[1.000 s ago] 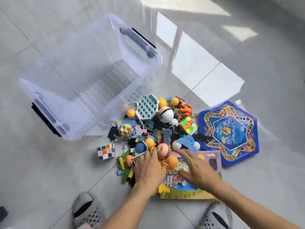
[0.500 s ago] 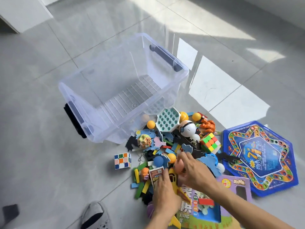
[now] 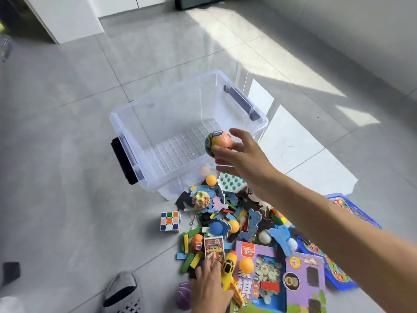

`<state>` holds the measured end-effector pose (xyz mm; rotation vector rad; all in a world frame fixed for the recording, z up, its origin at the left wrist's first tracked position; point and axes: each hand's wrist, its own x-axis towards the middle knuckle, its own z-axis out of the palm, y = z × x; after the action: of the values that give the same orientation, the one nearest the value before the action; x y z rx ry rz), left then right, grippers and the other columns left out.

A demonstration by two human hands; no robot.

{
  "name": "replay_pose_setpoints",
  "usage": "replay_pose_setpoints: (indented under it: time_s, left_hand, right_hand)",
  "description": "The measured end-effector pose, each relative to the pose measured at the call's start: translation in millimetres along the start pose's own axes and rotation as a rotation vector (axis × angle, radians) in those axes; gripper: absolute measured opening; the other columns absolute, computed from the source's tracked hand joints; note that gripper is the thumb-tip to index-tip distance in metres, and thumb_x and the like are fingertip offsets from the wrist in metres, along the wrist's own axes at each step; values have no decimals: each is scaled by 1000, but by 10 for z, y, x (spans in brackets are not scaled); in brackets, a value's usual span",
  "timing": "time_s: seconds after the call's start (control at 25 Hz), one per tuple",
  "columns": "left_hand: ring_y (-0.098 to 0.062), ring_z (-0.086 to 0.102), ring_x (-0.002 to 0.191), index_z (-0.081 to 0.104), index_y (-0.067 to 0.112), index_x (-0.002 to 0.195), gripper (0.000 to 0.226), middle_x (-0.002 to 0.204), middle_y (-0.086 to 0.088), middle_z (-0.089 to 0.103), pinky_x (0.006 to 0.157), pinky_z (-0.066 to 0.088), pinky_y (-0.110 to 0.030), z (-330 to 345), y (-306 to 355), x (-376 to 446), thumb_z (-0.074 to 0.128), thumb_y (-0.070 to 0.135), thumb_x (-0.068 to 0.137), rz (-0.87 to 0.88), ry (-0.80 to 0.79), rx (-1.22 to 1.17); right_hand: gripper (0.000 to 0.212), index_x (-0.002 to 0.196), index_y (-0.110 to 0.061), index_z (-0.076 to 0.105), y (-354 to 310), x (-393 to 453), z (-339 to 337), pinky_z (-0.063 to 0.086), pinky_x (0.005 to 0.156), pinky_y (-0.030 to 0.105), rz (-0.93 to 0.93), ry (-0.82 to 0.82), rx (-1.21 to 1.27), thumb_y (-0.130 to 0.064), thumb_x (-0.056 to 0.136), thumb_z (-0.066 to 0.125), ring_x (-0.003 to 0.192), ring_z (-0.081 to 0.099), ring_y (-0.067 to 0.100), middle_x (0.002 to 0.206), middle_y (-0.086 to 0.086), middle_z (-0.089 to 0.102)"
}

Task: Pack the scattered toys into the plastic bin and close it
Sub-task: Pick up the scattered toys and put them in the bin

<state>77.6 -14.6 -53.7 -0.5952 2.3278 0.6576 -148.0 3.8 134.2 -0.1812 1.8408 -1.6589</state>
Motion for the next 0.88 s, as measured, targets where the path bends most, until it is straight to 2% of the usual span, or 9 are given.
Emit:
replay_pose_setpoints:
  time_s: [0.12,0.28,0.4,0.48,0.56,0.68,0.76,0.8,0.88]
  left_hand:
    - [-19,38,122,39,28,131,66,144,4,30,98,46,-36,60,-16,97,72,47,77,25,63,-17]
    - [-19,51,117,45,24,119,56,139,6,44,91,50,-33,-28,-95,186,72,35,72,71,51,-125]
    - [-18,62,101,47,29,108,52,107,10,64,81,52,-33,-209,-39,109,76,40,67,71,10,-187]
    - [-14,63,93,52,31,104,52,96,16,61,74,50,-27,-404,10,33,79,46,62,43,22,-378]
    - [-12,66,92,57,31,98,51,96,14,67,76,52,-29,-734,104,-24,81,49,57,59,93,-658]
    - [-7,70,81,60,28,95,45,89,6,73,74,56,-31,-1542,333,-33,85,41,60,112,319,-1074]
    - [-3,63,56,60,22,100,41,82,3,72,59,51,-26,-2198,463,68,83,38,70,147,482,-1164]
    - [-5,55,44,60,18,105,39,83,1,70,53,47,-25,-2473,476,121,79,37,76,146,548,-1188]
    - [-10,50,41,57,19,116,41,105,0,66,48,46,-26,-2799,407,187,72,39,83,133,677,-1197]
  right_hand:
    - [59,142,-24,38,80,191,-29,52,99,39,8,-11,29,-19,91,68,110,65,21,136,-2,50]
    - [25,118,-17,60,582,-285,-417,60,81,38,143,120,-130,-15,93,63,90,71,22,114,3,68]
    - [15,106,-22,63,1313,-864,-686,59,69,37,229,208,-364,-16,92,63,81,70,23,100,0,71]
    - [22,111,-25,60,1864,-1259,-790,54,70,29,279,124,-723,-20,89,64,85,66,16,105,-4,69]
    - [36,122,-26,56,2297,-1597,-795,50,75,29,309,22,-1002,-24,87,64,97,63,15,119,-6,64]
    - [48,133,-31,44,2600,-1784,-684,47,74,28,258,-51,-1082,-30,88,61,109,56,19,135,-8,52]
    - [53,138,-36,37,2527,-1660,-595,46,75,25,126,-51,-1093,-34,90,59,114,55,16,142,-11,45]
    - [56,141,-38,33,2470,-1580,-550,47,79,25,47,-69,-1117,-36,90,58,118,53,15,146,-11,41]
    - [66,147,-41,22,2422,-1472,-434,48,94,32,-53,-192,-1235,-38,91,55,129,47,19,155,-7,31]
